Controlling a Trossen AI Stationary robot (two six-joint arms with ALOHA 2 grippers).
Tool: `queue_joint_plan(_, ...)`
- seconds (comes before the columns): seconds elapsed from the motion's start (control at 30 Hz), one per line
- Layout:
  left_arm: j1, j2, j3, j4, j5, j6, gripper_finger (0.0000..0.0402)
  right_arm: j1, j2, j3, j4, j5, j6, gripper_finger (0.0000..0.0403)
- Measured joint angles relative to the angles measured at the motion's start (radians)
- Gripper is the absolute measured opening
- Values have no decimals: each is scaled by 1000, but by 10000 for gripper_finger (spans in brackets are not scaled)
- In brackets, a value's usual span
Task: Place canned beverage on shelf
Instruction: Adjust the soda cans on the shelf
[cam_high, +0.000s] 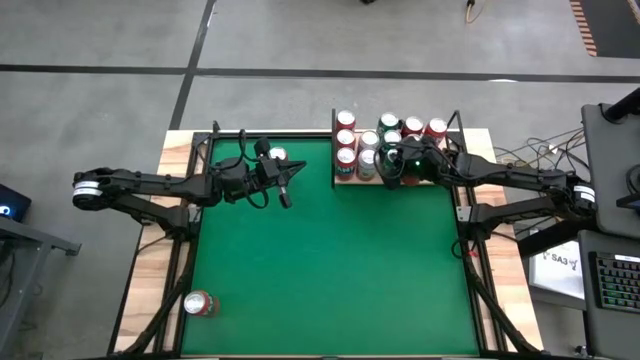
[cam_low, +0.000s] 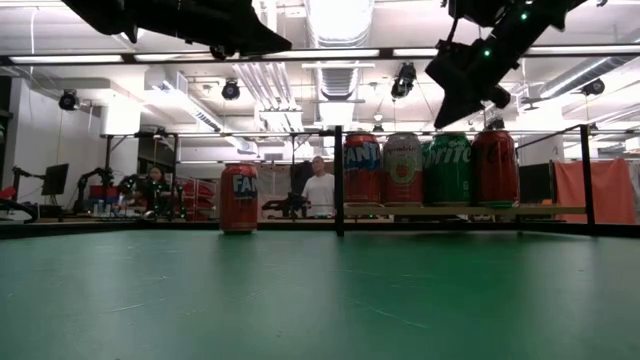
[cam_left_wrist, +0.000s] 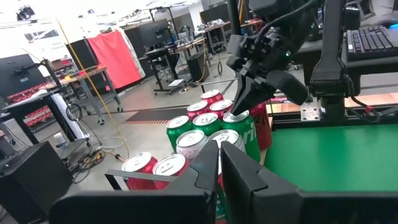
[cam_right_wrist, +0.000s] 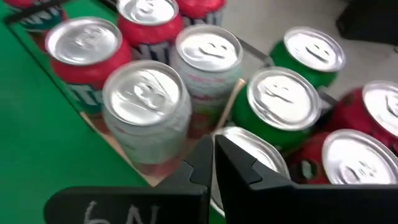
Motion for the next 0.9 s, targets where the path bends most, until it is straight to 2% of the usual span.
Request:
queue_joint_plan(0.3,0,0,0,2,0,8,1,0,1,-8,-13,-6,48,9)
queue_joint_plan(0.9,0,0,0,15,0,8,1,0,3,-10,-10,-83,26,9)
